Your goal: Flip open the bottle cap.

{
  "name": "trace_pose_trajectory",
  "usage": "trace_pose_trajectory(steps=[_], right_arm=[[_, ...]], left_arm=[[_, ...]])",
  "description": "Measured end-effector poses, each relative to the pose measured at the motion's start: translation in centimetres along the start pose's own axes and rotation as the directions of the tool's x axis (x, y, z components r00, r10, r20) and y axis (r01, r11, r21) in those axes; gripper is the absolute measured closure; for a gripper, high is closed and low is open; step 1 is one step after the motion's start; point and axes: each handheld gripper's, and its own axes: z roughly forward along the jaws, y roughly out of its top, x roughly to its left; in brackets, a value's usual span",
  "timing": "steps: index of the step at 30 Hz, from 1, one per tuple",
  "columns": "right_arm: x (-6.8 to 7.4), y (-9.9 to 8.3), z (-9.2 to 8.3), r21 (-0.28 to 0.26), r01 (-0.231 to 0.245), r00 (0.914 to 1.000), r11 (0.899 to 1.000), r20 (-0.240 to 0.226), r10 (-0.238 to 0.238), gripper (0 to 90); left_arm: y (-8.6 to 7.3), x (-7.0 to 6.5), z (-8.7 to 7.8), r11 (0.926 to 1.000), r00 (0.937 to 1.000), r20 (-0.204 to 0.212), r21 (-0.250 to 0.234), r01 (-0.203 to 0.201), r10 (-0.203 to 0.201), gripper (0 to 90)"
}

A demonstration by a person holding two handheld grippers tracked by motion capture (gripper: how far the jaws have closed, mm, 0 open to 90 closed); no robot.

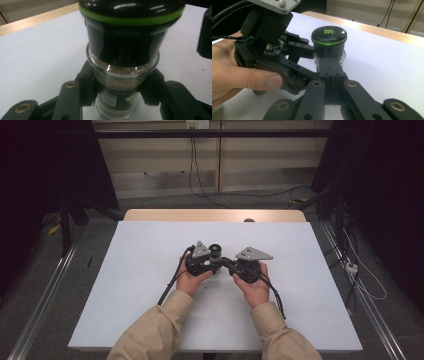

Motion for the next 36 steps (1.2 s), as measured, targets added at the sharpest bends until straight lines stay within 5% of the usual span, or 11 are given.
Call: trace_pose_trajectory(steps=[36], right_arm=[[0.2, 0.9, 1.1, 0.023, 0.021, 0.9993, 1.0, 0.029, -0.021, 90.0]], left_arm=[[0.0, 0.0, 0.0, 1.0, 0.9999, -0.007, 0.003, -0.008, 0.008, 53.3]])
